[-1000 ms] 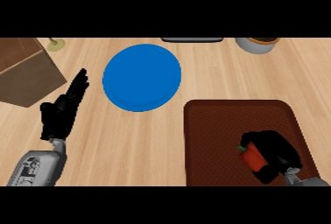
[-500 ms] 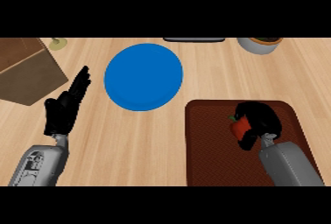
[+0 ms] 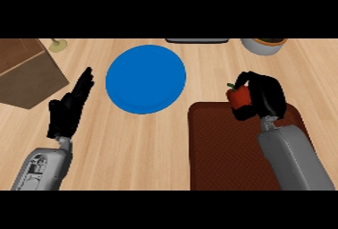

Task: Pick the bell pepper from the tray and place it in the plate

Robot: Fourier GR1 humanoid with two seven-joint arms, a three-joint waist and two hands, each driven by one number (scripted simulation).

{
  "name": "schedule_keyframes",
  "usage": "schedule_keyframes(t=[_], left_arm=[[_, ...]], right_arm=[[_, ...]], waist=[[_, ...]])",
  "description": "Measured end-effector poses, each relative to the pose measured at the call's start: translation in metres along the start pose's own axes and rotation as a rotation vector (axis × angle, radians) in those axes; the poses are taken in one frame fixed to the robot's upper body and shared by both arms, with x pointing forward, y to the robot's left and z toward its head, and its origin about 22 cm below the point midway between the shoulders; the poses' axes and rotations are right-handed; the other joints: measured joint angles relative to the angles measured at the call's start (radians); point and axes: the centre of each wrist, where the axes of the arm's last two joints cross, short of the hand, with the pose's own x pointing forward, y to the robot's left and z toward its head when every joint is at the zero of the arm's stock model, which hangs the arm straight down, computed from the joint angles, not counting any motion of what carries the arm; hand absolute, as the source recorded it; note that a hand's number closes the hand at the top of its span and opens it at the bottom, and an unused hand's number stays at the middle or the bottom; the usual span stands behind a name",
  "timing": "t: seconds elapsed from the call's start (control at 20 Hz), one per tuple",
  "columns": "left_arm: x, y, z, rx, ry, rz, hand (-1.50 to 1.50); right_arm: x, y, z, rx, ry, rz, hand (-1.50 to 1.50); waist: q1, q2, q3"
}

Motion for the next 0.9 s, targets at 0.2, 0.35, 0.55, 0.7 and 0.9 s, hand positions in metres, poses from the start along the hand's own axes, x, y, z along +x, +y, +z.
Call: schedule_keyframes(t=[0.2, 0.35, 0.55, 0.7, 0.9], left_arm=[[0.003, 0.003, 0.002, 0.005, -0.002, -0.002, 0.00], [0.001, -0.001, 0.003, 0.004, 0.004, 0.003, 0.00], [0.008, -0.001, 0.000, -0.002, 0.000, 0.003, 0.00], [0.009, 0.003, -0.002, -0.012, -0.002, 0.005, 0.00], [0.010, -0.010, -0.003, -0.020, -0.013, -0.001, 0.00]], right_arm=[[0.030, -0.020, -0.007, -0.102, -0.130, -0.067, 1.50], [0.058, -0.026, -0.008, -0.128, -0.219, -0.123, 1.50], [0.094, -0.028, -0.018, -0.099, -0.277, -0.195, 1.50], [0.118, -0.024, -0.029, -0.060, -0.286, -0.237, 1.50], [0.148, -0.016, -0.045, -0.010, -0.287, -0.267, 1.50]], waist=[[0.002, -0.001, 0.000], [0.001, 0.000, 0.000], [0.005, 0.001, -0.001], [0.010, 0.003, -0.001], [0.023, 0.006, 0.000]])
